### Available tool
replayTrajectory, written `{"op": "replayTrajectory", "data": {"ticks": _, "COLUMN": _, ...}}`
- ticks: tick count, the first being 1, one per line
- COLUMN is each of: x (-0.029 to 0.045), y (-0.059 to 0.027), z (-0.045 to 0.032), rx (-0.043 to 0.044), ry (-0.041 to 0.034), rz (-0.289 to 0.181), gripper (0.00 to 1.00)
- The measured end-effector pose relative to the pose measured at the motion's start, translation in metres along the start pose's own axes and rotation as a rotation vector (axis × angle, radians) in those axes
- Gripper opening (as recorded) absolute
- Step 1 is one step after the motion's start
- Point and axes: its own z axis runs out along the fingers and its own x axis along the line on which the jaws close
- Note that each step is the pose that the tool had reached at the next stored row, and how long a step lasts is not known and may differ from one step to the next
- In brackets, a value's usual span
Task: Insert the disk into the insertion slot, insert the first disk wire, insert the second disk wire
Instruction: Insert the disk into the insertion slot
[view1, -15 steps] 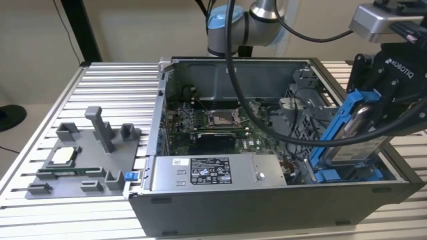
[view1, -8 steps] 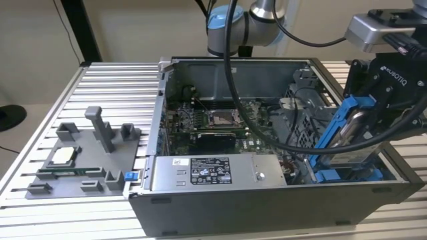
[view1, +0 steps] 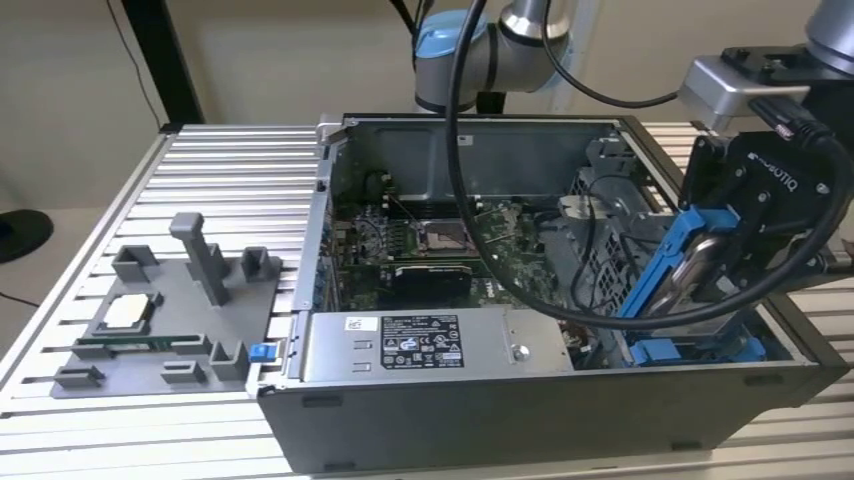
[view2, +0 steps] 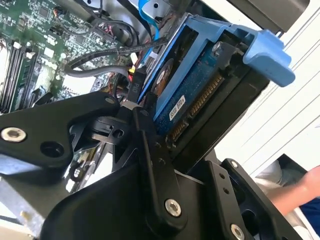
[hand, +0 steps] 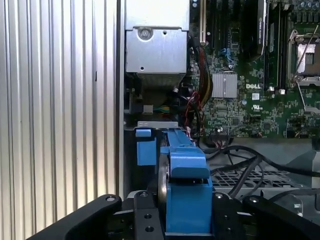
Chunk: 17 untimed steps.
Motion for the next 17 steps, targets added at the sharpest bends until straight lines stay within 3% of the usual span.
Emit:
{"op": "replayTrajectory", "data": {"ticks": 5, "x": -0.0001, "y": -0.0001, "z": 0.0007, "rx": 0.0001, "ry": -0.0003, "rz": 0.000, "gripper": 0.00}}
{"op": "replayTrajectory", "data": {"ticks": 6, "x": 0.0000, "y": -0.0001, "z": 0.0007, "rx": 0.0000, "ry": 0.0001, "rz": 0.000, "gripper": 1.00}}
{"op": "replayTrajectory", "data": {"ticks": 11, "x": 0.0000, "y": 0.0001, "z": -0.0009, "rx": -0.0001, "ry": 0.0000, "rz": 0.000, "gripper": 1.00}}
{"op": "replayTrajectory", "data": {"ticks": 17, "x": -0.0003, "y": 0.0005, "z": -0.0142, "rx": -0.0005, "ry": 0.0002, "rz": 0.000, "gripper": 1.00}}
